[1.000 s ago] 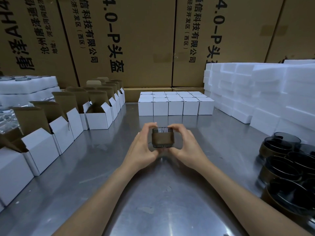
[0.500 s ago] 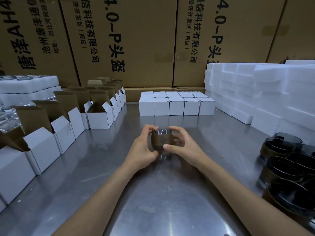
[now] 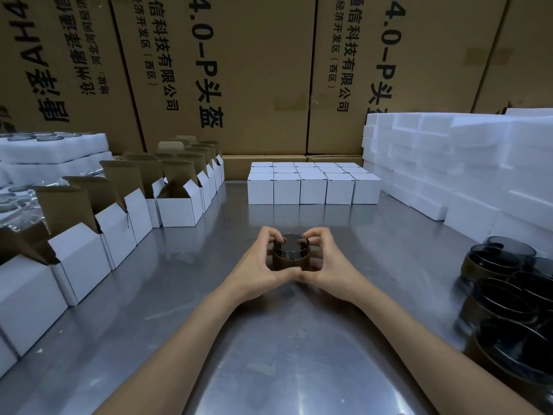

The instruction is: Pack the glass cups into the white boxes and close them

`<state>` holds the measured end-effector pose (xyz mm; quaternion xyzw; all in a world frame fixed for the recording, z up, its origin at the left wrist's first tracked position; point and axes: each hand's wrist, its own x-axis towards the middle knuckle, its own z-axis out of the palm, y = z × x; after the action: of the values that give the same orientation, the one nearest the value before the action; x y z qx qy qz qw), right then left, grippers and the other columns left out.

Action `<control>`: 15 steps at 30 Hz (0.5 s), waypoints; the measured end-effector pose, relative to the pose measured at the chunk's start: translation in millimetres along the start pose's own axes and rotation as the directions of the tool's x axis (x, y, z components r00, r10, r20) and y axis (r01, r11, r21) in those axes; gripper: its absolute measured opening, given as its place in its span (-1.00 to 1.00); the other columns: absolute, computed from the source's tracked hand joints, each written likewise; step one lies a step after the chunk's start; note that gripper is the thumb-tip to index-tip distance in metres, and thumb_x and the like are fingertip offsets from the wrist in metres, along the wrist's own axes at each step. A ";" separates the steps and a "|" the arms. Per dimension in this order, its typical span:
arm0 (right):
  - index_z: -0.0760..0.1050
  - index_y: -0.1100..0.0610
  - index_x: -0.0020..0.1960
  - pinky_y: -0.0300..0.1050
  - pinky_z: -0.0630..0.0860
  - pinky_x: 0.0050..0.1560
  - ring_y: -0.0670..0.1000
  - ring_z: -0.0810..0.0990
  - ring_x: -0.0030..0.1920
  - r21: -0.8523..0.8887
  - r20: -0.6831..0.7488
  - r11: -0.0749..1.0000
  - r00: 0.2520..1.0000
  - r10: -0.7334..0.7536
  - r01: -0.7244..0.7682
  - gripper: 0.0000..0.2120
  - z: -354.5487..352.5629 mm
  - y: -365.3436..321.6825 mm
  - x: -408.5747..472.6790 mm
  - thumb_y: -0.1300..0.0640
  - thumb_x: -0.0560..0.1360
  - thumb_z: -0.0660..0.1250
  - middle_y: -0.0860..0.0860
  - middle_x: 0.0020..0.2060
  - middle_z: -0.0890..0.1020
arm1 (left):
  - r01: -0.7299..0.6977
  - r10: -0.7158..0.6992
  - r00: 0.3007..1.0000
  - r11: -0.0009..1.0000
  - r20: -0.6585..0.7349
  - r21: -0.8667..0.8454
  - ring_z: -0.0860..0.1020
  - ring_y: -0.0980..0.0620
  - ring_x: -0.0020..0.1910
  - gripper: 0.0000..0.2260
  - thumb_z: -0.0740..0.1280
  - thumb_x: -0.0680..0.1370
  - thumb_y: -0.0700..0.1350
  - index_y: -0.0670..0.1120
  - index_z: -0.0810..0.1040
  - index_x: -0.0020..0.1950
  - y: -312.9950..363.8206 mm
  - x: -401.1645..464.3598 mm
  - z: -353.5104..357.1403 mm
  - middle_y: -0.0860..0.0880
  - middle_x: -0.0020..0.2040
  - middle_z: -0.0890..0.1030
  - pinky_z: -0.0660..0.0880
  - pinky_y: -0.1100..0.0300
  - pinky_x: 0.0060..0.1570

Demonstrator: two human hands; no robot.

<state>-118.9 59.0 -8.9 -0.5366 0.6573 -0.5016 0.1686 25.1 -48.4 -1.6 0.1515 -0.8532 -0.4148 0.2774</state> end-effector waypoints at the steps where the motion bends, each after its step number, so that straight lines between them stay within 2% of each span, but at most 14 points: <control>1: 0.22 -0.16 0.08 0.00 0.55 0.16 -0.05 0.59 0.11 0.002 0.009 1.000 1.000 0.001 -0.001 -0.40 0.6 0.4 0.1 0.24 0.33 0.54 -0.10 0.15 0.42 | 0.018 -0.018 1.000 1.000 -0.006 -0.022 0.57 0.13 0.08 -0.56 0.45 0.35 0.11 0.08 0.31 0.09 0.5 0.7 -0.7 0.07 0.17 0.48 0.47 0.24 0.10; 3: 0.23 -0.15 0.09 -0.12 0.54 0.15 -0.07 0.57 0.11 0.025 0.020 1.000 1.000 0.010 -0.011 -0.40 1.4 0.9 0.3 0.21 0.32 0.55 -0.06 0.16 0.43 | 0.040 -0.044 0.998 0.995 -0.047 -0.087 0.55 0.17 0.09 -0.63 0.38 0.42 0.15 0.10 0.35 0.12 -0.8 4.4 -3.6 0.10 0.11 0.52 0.44 0.34 0.09; 5: 0.25 -0.16 0.10 -0.31 0.51 0.07 -0.16 0.55 0.12 0.086 0.011 0.996 0.999 0.031 -0.031 -0.46 2.3 -0.1 0.1 0.14 0.36 0.53 -0.09 0.15 0.46 | 0.039 -0.056 0.983 0.994 -0.175 -0.100 0.54 0.20 0.07 -0.75 0.33 0.53 0.10 0.07 0.40 0.14 -6.4 11.2 -10.0 0.17 0.04 0.55 0.40 0.46 0.01; 7: 0.28 -0.17 0.12 -0.38 0.47 0.01 -0.19 0.53 0.13 0.157 -0.020 0.985 0.997 0.069 -0.065 -0.59 2.6 -0.8 0.8 0.01 0.43 0.45 -0.09 0.15 0.51 | 0.062 -0.063 0.931 0.998 -0.360 -0.016 0.51 0.13 0.13 -0.82 0.29 0.58 0.00 -0.01 0.46 0.16 -18.3 20.7 -21.4 0.10 0.08 0.56 0.41 0.34 0.10; 9: 0.31 -0.16 0.16 -0.31 0.44 0.05 -0.17 0.53 0.16 0.172 -0.045 0.980 0.993 0.106 -0.097 -0.69 2.7 0.0 2.4 -0.10 0.49 0.35 -0.06 0.17 0.53 | 0.187 -0.111 0.875 0.976 -0.472 0.116 0.44 0.02 0.26 -0.78 0.28 0.59 -0.04 -0.04 0.48 0.21 -34.2 31.7 -38.2 -0.02 0.24 0.48 0.36 0.13 0.25; 12: 0.38 -0.11 0.18 -0.27 0.42 0.07 -0.23 0.53 0.11 0.170 -0.079 0.978 0.988 0.136 -0.121 -0.71 3.8 2.5 5.4 -0.16 0.51 0.28 -0.09 0.16 0.56 | 0.449 -0.263 0.838 0.830 -0.479 0.330 0.21 -0.13 0.45 -0.63 0.24 0.59 0.07 -0.01 0.41 0.36 -53.8 49.3 -70.2 -0.13 0.47 0.23 0.22 -0.03 0.38; 15: 0.42 -0.08 0.15 -0.20 0.45 0.14 -0.22 0.54 0.11 0.184 -0.095 0.975 0.985 0.147 -0.128 -0.73 4.4 3.0 6.4 -0.17 0.51 0.27 -0.12 0.12 0.58 | 0.582 -0.357 0.800 0.660 -0.483 0.476 -0.01 -0.20 0.52 -0.51 0.19 0.58 0.19 0.05 0.30 0.47 -61.8 67.1 -102.0 -0.17 0.56 -0.01 0.06 -0.10 0.45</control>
<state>-119.5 51.0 -11.4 -0.4447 0.6540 -0.5732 0.2144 34.3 -182.6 24.0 0.5210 -0.8057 -0.1455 0.2414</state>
